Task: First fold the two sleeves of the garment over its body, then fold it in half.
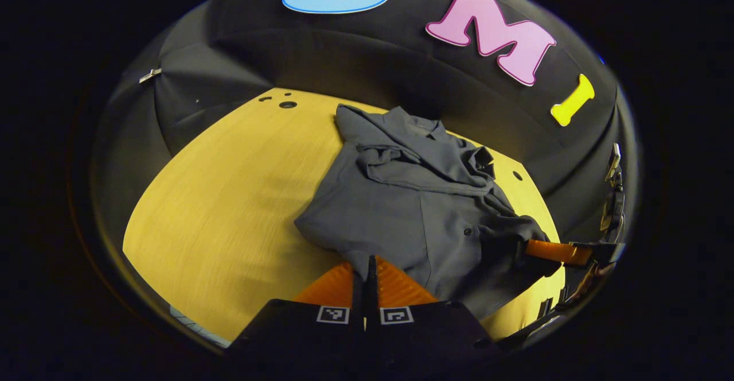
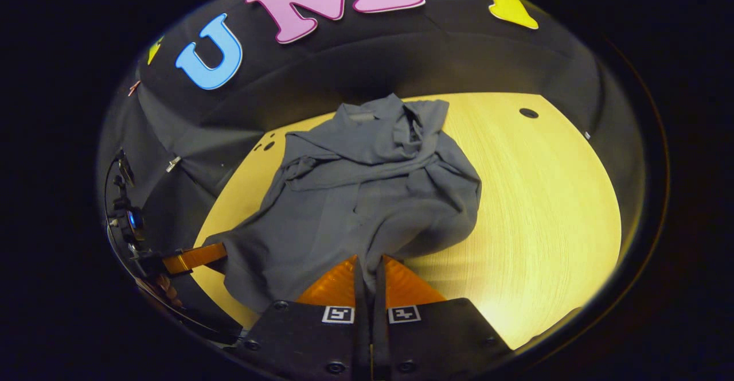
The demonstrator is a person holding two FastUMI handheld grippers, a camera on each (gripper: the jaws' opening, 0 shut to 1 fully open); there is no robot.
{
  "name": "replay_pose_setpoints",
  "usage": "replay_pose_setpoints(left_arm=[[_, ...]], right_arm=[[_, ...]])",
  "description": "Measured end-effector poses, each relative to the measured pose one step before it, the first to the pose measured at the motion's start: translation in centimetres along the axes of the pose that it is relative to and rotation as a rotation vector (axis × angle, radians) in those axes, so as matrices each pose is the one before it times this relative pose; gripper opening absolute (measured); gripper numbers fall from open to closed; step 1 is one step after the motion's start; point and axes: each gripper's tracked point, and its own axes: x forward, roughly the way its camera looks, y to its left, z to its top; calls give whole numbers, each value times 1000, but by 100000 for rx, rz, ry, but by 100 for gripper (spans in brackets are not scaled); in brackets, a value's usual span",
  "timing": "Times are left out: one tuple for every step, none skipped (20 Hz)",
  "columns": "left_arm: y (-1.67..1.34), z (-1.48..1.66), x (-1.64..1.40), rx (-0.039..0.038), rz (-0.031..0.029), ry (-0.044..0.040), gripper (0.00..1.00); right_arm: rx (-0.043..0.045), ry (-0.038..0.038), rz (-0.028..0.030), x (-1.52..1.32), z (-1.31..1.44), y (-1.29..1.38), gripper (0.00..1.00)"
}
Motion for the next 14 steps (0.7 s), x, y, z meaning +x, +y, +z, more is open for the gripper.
replay_pose_setpoints(left_arm=[[-69, 638, -50, 770, -79, -1103, 2], [-153, 868, -53, -131, -498, -1243, 6], [-334, 925, 105, -943, -719, -1368, 6], [-307, 1012, 67, -1249, -946, -1550, 6], [-177, 976, 160, -891, -648, -1662, 6], [-115, 1108, 259, -434, -473, -1580, 6], [-92, 1099, 348, -199, -367, -1725, 5], [-126, 1217, 365, -332, -467, -1791, 6], [-204, 980, 470, -395, -466, -1436, 5], [-98, 1111, 546, -374, -430, -1574, 5], [-190, 1000, 728, -408, -706, -1387, 5], [-271, 1103, 667, -387, -1005, -1199, 5], [-162, 1111, 804, -710, -719, -1698, 5], [-327, 1289, 832, -138, -770, -1649, 5]], right_arm=[[197, -1124, 470, -3, 773, 146, 7], [465, -1092, 355, 104, 705, 77, 7], [347, -980, 226, 108, 578, 80, 7], [175, -804, 142, 231, 642, 94, 7], [61, -949, 110, 88, 598, -16, 7], [73, -994, 132, 304, 779, 47, 7], [155, -1053, 292, 185, 777, 27, 7], [119, -1144, 337, 288, 819, 128, 7], [-233, -1378, 233, 475, 864, 38, 7], [-299, -1453, 190, 405, 925, 28, 7], [-154, -1569, 358, 458, 890, 81, 7], [-1, -1542, 218, 601, 987, 10, 7], [373, -1545, 213, 582, 963, -22, 7], [403, -1441, -141, 697, 999, -102, 7]])
